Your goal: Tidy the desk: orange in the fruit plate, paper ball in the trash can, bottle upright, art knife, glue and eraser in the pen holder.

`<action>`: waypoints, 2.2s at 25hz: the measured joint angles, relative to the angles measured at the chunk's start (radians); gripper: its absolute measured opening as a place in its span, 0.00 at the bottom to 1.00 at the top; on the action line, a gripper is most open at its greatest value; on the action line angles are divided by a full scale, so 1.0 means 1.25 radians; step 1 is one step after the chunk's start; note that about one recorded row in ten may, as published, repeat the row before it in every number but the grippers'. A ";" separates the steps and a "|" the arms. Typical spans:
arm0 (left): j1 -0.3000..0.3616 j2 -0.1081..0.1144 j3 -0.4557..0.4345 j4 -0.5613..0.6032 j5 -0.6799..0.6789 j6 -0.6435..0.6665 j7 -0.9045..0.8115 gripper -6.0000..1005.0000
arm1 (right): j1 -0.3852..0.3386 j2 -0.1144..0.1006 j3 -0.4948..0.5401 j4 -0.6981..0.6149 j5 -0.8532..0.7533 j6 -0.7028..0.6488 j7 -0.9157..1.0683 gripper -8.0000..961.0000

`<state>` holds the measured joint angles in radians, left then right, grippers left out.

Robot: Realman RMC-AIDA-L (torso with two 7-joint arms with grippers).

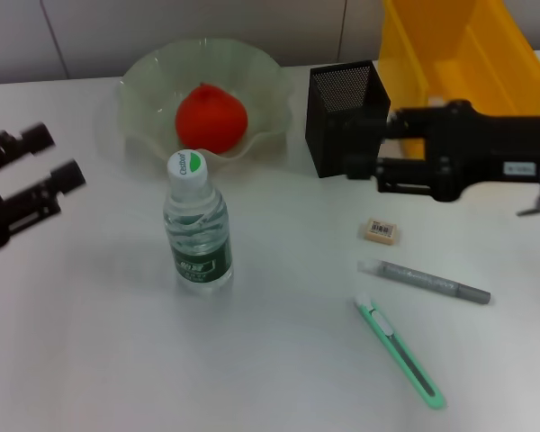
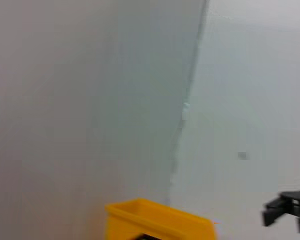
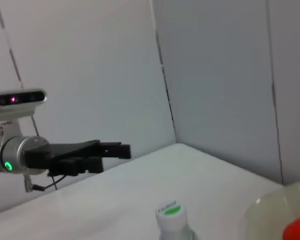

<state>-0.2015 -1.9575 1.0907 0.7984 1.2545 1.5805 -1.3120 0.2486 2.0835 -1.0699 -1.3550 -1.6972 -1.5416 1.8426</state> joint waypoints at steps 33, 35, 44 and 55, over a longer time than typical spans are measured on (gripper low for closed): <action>-0.036 -0.053 0.006 -0.004 0.306 0.126 0.017 0.43 | 0.109 -0.015 0.117 -0.113 -0.328 -0.116 0.441 0.56; -0.041 -0.054 0.004 -0.014 0.316 0.126 0.024 0.41 | 0.125 -0.016 0.117 -0.116 -0.358 -0.122 0.466 0.56; -0.051 -0.054 -0.015 -0.075 0.325 0.117 0.073 0.34 | 0.163 -0.010 0.107 -0.123 -0.425 -0.141 0.502 0.56; -0.091 -0.057 -0.013 -0.108 0.376 0.117 0.070 0.15 | 0.174 -0.006 0.091 -0.122 -0.512 -0.134 0.510 0.56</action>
<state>-0.3156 -2.0289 1.0750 0.6632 1.7245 1.7268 -1.2246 0.4661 2.0763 -0.9558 -1.5074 -2.3373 -1.7094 2.4805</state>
